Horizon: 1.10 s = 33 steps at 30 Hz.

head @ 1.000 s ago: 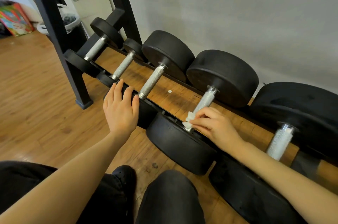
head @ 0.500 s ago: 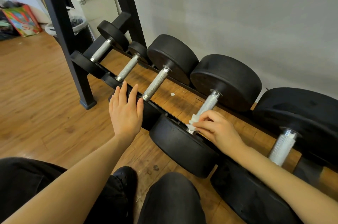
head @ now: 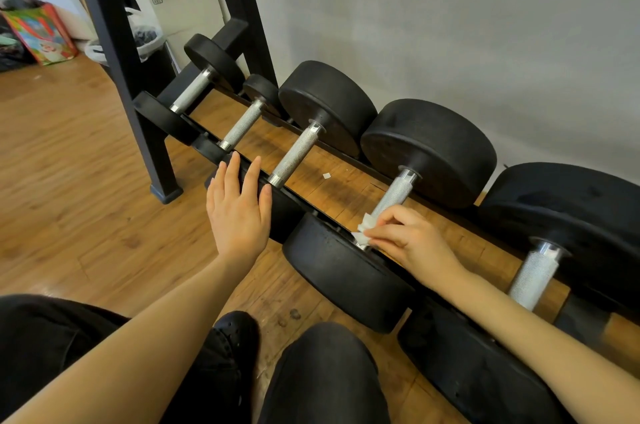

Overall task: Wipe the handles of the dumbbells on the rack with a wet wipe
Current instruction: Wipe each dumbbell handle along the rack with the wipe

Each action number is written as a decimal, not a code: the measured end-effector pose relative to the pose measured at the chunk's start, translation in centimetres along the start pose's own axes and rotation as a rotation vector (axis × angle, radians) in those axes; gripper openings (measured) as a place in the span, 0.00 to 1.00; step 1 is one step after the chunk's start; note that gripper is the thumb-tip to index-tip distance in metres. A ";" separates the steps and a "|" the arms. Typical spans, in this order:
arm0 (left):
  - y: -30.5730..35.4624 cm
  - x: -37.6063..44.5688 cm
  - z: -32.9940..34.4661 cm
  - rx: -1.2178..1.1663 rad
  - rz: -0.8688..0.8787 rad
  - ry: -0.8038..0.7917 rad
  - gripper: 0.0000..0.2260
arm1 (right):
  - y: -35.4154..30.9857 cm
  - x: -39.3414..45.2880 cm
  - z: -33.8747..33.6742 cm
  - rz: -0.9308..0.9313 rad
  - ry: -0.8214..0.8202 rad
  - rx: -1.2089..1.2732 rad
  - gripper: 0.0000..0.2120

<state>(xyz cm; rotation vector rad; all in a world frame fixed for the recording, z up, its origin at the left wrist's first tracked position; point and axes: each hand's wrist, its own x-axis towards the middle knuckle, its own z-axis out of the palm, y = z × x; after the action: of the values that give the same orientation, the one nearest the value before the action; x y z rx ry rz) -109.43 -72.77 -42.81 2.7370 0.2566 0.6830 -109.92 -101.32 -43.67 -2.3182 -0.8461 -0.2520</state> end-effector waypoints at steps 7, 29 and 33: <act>-0.1 0.0 0.0 -0.002 0.002 -0.001 0.21 | 0.4 -0.2 0.2 0.074 0.055 0.094 0.11; -0.1 -0.1 0.2 -0.006 -0.002 0.013 0.22 | 0.1 0.3 0.3 -0.198 -0.072 -0.225 0.12; -0.1 -0.1 0.3 -0.015 0.002 0.028 0.21 | 0.3 0.9 0.1 -0.100 -0.086 -0.131 0.17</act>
<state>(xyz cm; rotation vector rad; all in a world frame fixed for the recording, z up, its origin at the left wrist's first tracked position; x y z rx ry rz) -109.40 -72.80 -43.11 2.7155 0.2540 0.7210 -109.03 -100.95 -43.57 -2.4255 -1.0170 -0.2587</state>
